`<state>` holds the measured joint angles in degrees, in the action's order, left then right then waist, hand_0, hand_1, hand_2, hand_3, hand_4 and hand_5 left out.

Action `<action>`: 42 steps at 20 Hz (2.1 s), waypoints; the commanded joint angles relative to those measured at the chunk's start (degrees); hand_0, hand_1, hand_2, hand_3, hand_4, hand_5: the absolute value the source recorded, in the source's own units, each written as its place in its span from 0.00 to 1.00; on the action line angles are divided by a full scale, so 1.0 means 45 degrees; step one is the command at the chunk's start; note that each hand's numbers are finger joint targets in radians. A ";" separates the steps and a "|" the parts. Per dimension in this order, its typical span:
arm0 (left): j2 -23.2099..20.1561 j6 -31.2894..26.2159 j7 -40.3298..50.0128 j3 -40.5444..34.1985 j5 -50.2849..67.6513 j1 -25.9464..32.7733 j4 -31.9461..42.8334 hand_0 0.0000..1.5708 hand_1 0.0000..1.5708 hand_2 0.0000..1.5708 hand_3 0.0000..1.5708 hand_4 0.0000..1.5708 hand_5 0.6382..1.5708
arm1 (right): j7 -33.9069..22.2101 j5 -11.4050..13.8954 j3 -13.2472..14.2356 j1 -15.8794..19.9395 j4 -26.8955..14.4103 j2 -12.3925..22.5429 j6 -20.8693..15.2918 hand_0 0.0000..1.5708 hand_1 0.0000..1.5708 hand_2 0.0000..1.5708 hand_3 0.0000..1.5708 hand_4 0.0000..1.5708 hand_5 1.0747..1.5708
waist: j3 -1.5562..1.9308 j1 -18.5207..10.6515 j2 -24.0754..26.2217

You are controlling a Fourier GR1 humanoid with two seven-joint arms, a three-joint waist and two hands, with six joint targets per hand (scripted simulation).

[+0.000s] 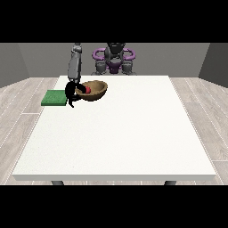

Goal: Pick the cup and pour the ball into the bowl, then pick the bowl and place it on the pad

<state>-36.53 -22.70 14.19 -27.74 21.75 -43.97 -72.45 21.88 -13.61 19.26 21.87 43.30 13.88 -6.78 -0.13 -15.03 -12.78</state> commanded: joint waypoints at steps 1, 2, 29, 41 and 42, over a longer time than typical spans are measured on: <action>-0.0167 -0.0290 -0.0369 -0.0227 -0.0051 0.0446 0.0530 0.00 0.00 0.00 0.00 0.76 0.95 | -0.2585 0.1016 -0.0084 -0.0480 -0.0371 0.2710 -0.0749 1.00 1.00 1.00 0.68 0.65 0.97 | -0.0069 0.0665 -0.0024; -0.0222 -0.0120 0.0188 -0.0129 -0.0009 0.0319 0.0593 0.00 0.00 0.00 0.00 0.76 0.96 | -0.3205 0.0976 -0.0126 -0.0288 -0.0316 0.2922 -0.0889 1.00 1.00 1.00 0.66 0.65 0.97 | -0.0051 0.0718 0.0519; -0.1184 -0.0742 -0.3670 -0.0934 -0.0588 0.2681 0.2496 0.00 0.00 0.00 0.00 0.77 0.98 | -0.5353 0.0724 0.0133 0.1901 -0.1158 0.4657 0.1104 1.00 1.00 1.00 0.29 0.67 1.00 | 0.0041 0.2129 -0.0162; -0.1659 -0.0487 -0.3098 -0.0901 -0.0239 0.2797 0.2494 0.00 0.00 0.00 0.00 0.76 0.99 | -0.5602 0.0668 0.0668 0.2123 -0.2493 0.5293 0.0669 1.00 1.00 1.00 0.74 0.00 0.96 | 0.0040 0.2383 0.0268; -0.1979 -0.1352 -0.3679 -0.1375 0.0200 0.3116 0.2884 0.00 0.00 0.00 0.00 0.76 0.99 | -0.4915 0.0312 0.1213 0.1920 -0.2620 0.5745 0.0976 1.00 1.00 1.00 0.69 0.00 0.96 | 0.0039 0.2237 -0.0154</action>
<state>-44.97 -27.34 -2.25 -33.24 21.13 -31.15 -59.36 -2.23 -12.25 23.22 31.21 33.47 37.26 -1.88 0.06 -4.54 -13.35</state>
